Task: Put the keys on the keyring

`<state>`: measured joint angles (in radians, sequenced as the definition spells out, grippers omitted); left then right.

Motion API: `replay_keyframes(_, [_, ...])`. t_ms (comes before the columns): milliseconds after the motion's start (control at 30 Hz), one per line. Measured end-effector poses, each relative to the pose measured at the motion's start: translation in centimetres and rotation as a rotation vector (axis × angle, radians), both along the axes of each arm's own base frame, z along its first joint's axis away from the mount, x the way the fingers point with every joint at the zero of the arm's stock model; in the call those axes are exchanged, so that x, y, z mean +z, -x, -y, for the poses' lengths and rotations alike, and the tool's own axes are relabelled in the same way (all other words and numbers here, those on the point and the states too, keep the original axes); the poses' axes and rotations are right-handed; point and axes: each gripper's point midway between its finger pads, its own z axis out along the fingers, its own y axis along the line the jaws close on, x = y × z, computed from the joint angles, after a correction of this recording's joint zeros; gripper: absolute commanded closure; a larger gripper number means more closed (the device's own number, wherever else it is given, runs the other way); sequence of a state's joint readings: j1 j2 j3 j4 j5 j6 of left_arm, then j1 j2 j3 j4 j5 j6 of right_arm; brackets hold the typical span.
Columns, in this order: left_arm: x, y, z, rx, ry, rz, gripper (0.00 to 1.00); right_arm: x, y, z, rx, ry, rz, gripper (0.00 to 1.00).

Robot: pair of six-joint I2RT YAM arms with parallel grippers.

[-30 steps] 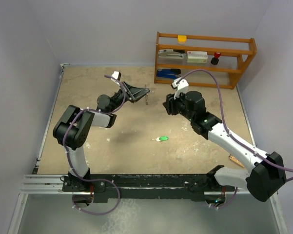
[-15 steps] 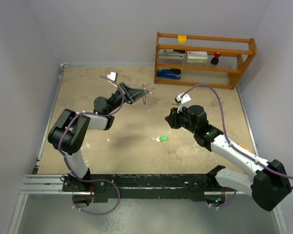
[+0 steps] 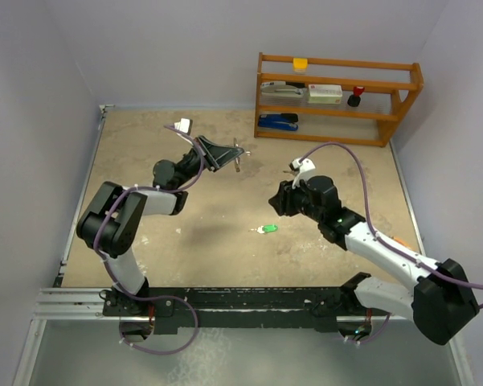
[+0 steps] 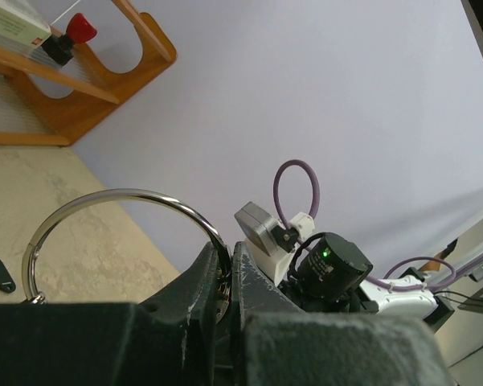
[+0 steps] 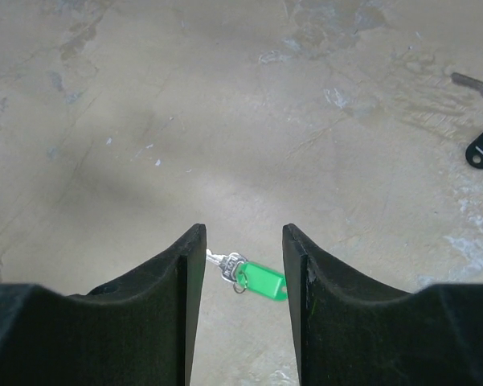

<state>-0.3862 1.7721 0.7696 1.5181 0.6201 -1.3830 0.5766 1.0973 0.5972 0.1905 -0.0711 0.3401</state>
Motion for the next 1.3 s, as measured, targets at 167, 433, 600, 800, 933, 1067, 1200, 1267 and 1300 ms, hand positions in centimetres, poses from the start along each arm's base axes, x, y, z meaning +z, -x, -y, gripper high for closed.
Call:
replay_keyframes(167, [-0.5,-0.2,-0.3,0.027,-0.001,-0.014,1.0,-0.8,0.4,0.1,-0.03,-0.024,-0.059,0.57])
replay_keyframes(433, [-1.2,-0.5,-0.6,0.056,0.002,-0.038,1.0,-5.5,2.4,0.2,-0.075,-0.043,-0.235,0.61])
replay_keyframes(600, [-1.2,-0.6,-0.7,0.064,0.005,-0.04,1.0,-7.5,3.9,-0.7,-0.061,-0.053,-0.313,0.62])
replay_keyframes(800, [-1.2,-0.9,-1.0,0.075,0.007,-0.041,1.0,-8.9,4.9,-1.2,-0.061,-0.086,-0.358,0.62])
replay_keyframes(933, [-1.2,-1.0,-1.1,0.08,0.008,-0.042,1.0,-9.5,5.1,-1.5,-0.059,-0.09,-0.38,0.62])
replay_keyframes(1067, [-1.2,-1.1,-1.2,0.084,0.009,-0.043,1.0,-9.9,5.0,-1.7,-0.057,-0.091,-0.388,0.62])
replay_keyframes(1200, [-1.2,-1.1,-1.2,0.084,0.009,-0.043,1.0,-10.7,5.0,-1.7,-0.06,-0.08,-0.402,0.63])
replay_keyframes(1267, [-1.2,-1.1,-1.2,0.086,0.009,-0.043,1.0,-11.0,5.0,-1.7,-0.061,-0.074,-0.409,0.63])
replay_keyframes(1300, [-1.2,-1.1,-1.3,0.086,0.009,-0.043,1.0,-11.1,5.0,-1.7,-0.062,-0.072,-0.411,0.63])
